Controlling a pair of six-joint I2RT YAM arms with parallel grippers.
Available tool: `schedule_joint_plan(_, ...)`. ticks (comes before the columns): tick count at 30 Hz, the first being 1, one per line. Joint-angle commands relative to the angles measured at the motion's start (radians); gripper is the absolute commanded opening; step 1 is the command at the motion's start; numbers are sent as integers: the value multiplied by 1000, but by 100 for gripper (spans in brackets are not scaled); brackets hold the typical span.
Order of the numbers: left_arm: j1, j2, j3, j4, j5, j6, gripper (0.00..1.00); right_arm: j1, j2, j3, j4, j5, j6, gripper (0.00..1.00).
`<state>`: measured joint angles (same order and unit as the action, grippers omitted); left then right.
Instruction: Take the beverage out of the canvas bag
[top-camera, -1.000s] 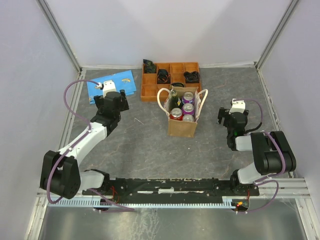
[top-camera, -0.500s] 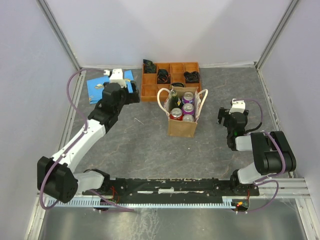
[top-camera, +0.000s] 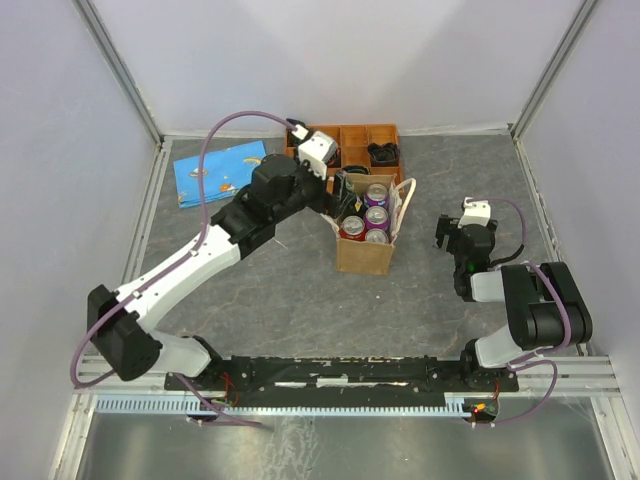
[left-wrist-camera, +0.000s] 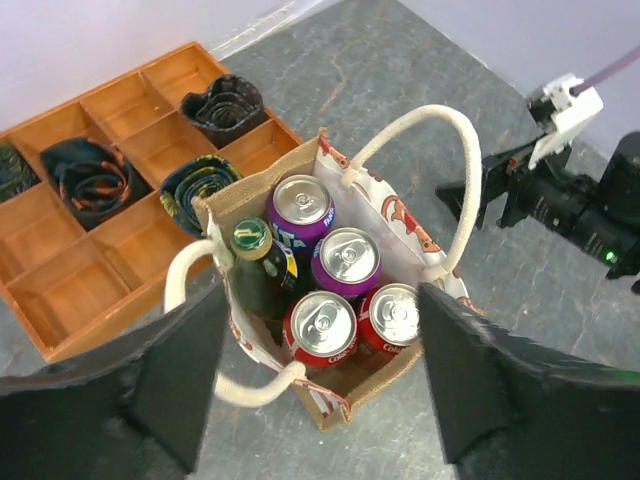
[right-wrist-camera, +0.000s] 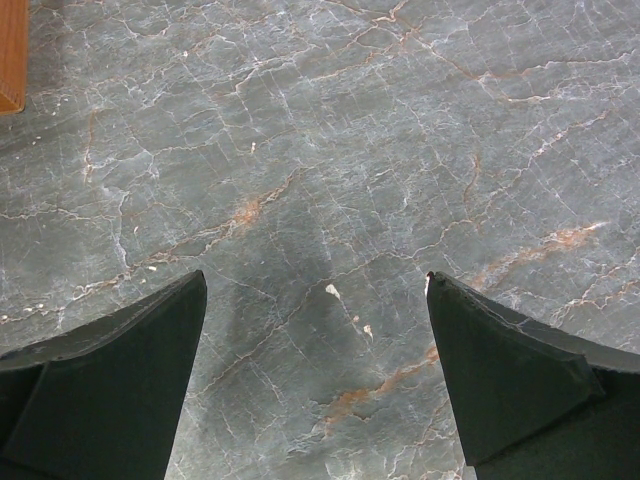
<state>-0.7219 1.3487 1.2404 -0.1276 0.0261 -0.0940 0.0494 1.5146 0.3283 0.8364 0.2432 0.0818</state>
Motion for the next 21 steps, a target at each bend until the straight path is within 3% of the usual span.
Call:
schedule_joint_plan(1,-25,91,79,21,133,62,69,-4,-12,31,28,-10,2,99)
schedule_joint_plan(3,-39,141,92,29,174,48,60,-4,-13,31,28,-10,3,99)
schedule_joint_plan(11,-108,340,192,-37,213,22,60,-3,-12,31,28,-10,3,99)
schedule_joint_plan(21,-131,413,205,-114,168,19,86,-4,-11,31,28,-10,3,99)
